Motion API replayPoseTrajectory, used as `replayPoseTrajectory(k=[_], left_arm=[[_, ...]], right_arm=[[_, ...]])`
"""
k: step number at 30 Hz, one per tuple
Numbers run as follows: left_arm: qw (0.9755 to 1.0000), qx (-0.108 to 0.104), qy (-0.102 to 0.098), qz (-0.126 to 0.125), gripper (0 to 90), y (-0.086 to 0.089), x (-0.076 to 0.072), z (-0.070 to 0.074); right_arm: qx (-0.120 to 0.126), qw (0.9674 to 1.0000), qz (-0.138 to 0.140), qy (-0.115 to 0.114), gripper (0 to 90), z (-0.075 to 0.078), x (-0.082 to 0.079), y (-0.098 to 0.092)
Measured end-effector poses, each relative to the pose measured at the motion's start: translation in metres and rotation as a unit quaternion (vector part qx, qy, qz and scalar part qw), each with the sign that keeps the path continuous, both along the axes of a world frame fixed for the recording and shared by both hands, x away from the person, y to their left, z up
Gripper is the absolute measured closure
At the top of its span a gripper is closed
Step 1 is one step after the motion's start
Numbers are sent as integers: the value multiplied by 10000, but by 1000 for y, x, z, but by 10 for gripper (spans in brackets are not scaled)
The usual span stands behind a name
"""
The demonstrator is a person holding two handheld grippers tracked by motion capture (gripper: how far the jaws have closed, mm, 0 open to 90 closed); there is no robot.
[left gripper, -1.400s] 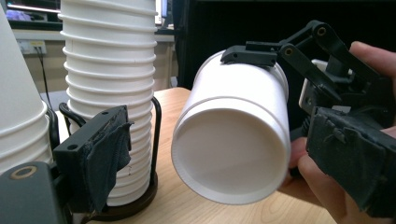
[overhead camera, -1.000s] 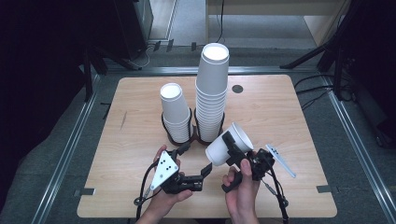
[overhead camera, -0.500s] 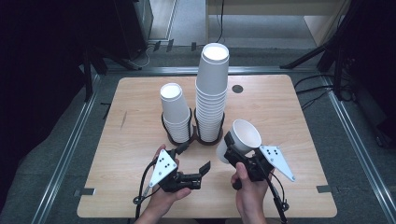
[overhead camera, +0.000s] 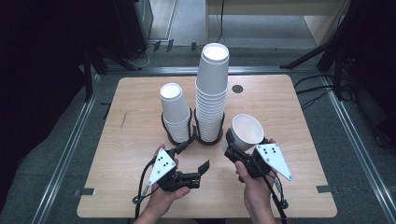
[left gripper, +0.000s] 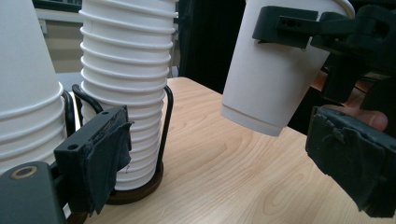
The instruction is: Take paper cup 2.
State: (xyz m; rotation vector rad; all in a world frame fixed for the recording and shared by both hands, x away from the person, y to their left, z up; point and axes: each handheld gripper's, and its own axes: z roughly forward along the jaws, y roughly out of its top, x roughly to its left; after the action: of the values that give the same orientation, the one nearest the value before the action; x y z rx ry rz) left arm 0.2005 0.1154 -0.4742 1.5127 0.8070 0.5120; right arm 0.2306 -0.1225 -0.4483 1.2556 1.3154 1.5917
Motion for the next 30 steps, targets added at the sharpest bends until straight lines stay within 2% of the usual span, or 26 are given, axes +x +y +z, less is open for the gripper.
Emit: replayPoseTrajectory(k=[6,13,20,24,30], left_arm=[[10000,21,32,6,72,0,1,-1],[10000,-15,57,36,72,2,2,-1],[9999,-35,67,88,72,6,2,0],[9999,76,-21,122,72,5,1,2],[9999,77,10,121,72,4,1,1]], right_arm=[[-342,9992,-83,-169,124,-3,7,-4],[-584,9977,-127,-324,124,-7,16,-8],[-743,9968,-136,-281,124,-14,31,-16],[-847,9959,-170,-279,124,-19,43,-25],[-893,9954,-284,-210,124,-27,58,-38]])
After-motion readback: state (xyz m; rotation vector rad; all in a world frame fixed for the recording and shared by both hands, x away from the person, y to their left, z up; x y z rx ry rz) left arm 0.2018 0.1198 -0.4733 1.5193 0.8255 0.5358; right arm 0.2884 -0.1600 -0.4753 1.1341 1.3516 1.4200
